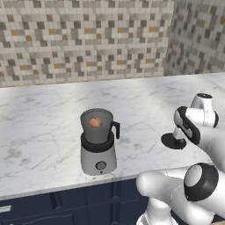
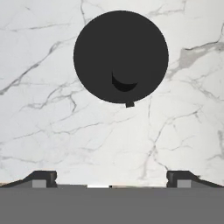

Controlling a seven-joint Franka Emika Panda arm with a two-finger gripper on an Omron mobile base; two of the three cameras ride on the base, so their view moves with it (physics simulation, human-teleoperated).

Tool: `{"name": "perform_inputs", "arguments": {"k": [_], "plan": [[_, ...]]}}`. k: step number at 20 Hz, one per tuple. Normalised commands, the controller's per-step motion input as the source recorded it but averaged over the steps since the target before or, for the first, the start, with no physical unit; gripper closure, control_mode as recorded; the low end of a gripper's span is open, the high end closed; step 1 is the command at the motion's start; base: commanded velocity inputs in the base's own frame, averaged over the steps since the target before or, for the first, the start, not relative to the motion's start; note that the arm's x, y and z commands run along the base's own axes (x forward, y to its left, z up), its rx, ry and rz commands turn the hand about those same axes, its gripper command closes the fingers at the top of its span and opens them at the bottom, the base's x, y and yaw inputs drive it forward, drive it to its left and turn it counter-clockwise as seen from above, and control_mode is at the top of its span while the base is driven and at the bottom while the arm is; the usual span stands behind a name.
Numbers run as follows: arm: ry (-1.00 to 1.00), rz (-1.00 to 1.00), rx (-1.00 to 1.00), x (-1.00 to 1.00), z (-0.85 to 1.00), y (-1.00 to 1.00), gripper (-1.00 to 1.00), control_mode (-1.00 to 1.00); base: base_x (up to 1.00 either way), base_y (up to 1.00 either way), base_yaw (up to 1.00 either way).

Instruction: Open the blender lid, put the peach in the blender, close the lid, and start the blender.

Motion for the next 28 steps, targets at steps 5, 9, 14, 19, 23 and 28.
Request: {"name": "perform_inputs", "arguments": {"k": [5, 9, 14, 19, 23, 28], "plan": [[0.01, 0.0, 0.0, 0.44, -0.18, -0.17, -1.0, -1.0, 0.0, 0.0, 0.0], [0.0, 0.01, 0.0, 0.3, -0.16, -0.03, -1.0, -1.0, 0.0, 0.0, 0.0], [0.0, 0.0, 0.0, 0.12, -0.31, 0.0, -1.0, -1.0, 0.0, 0.0, 0.0], [0.0, 0.0, 0.0, 0.22, -0.23, 0.0, -1.0, -1.0, 0.0, 0.0, 0.0], [0.0, 0.0, 0.0, 0.17, -0.04, 0.0, -1.0, -1.0, 0.0, 0.0, 0.0], [0.0, 0.0, 0.0, 0.05, -0.13, 0.0, -1.0, -1.0, 0.0, 0.0, 0.0]]}}
